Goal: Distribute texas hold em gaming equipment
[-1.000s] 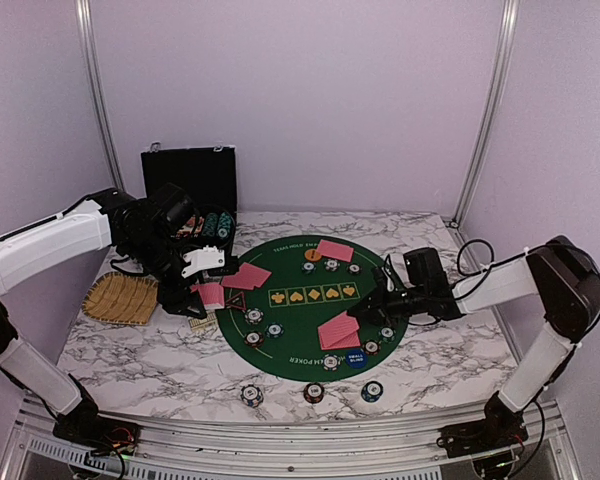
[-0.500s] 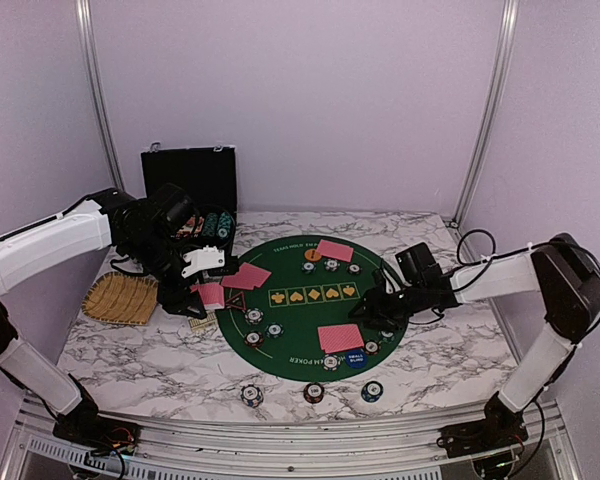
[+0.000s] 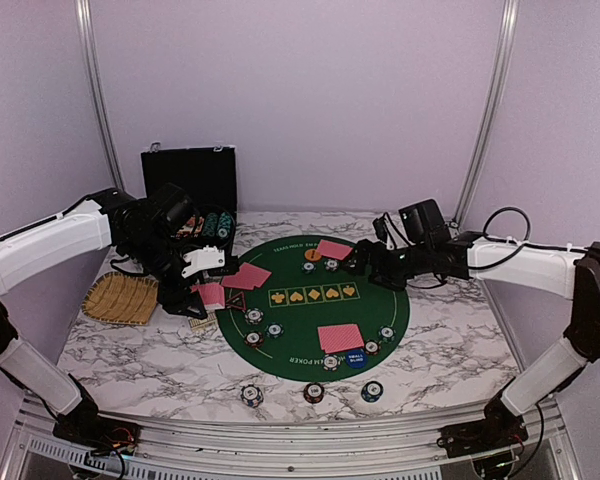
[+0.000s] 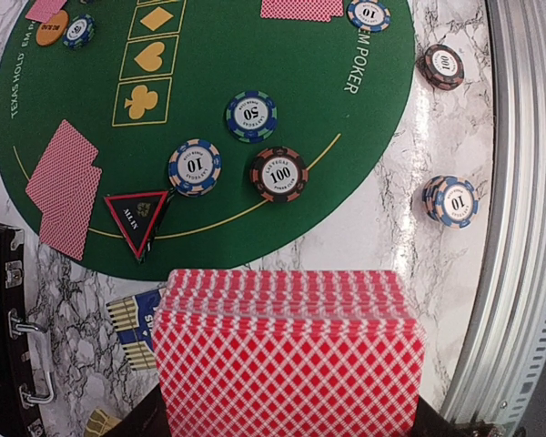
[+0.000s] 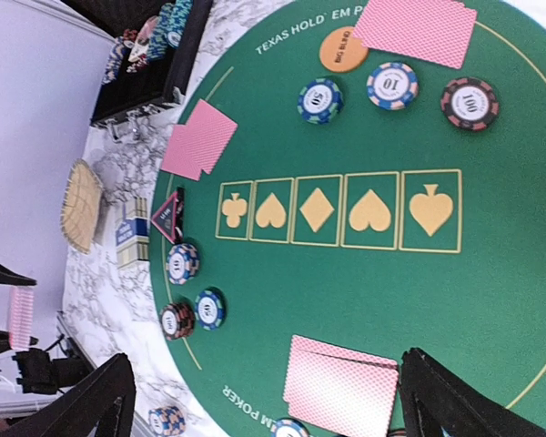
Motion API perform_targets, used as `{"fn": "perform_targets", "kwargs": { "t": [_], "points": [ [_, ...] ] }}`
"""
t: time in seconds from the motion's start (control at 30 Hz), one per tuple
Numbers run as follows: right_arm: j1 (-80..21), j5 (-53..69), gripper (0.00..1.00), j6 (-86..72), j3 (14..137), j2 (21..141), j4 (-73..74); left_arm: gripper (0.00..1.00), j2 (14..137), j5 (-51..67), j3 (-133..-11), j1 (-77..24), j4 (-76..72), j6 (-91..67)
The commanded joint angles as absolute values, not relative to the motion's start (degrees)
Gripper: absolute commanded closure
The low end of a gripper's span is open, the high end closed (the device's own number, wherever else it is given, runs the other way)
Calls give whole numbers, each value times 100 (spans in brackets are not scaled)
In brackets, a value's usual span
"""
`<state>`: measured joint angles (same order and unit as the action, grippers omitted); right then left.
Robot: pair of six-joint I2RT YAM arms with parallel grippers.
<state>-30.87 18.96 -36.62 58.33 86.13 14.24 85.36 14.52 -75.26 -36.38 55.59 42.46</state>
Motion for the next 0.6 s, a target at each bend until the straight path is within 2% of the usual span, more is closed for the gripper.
{"fn": "perform_targets", "kwargs": {
  "t": [0.0, 0.2, 0.57],
  "points": [
    [-2970, 2622, 1, -4314, 5707, 8642, 497, 86, 8526, 1565, -7672, -3616, 5643, 4280],
    [-3272, 3263, 1, -5025, 5620, 9056, -460, 86, 8497, 1545, -7713, -3617, 5643, 4264],
    [-4454, 3586, 1, -5783, 6388, 10208, -1827, 86, 8553, 1544, -7805, -3621, 5634, 4158]
  ]
}}
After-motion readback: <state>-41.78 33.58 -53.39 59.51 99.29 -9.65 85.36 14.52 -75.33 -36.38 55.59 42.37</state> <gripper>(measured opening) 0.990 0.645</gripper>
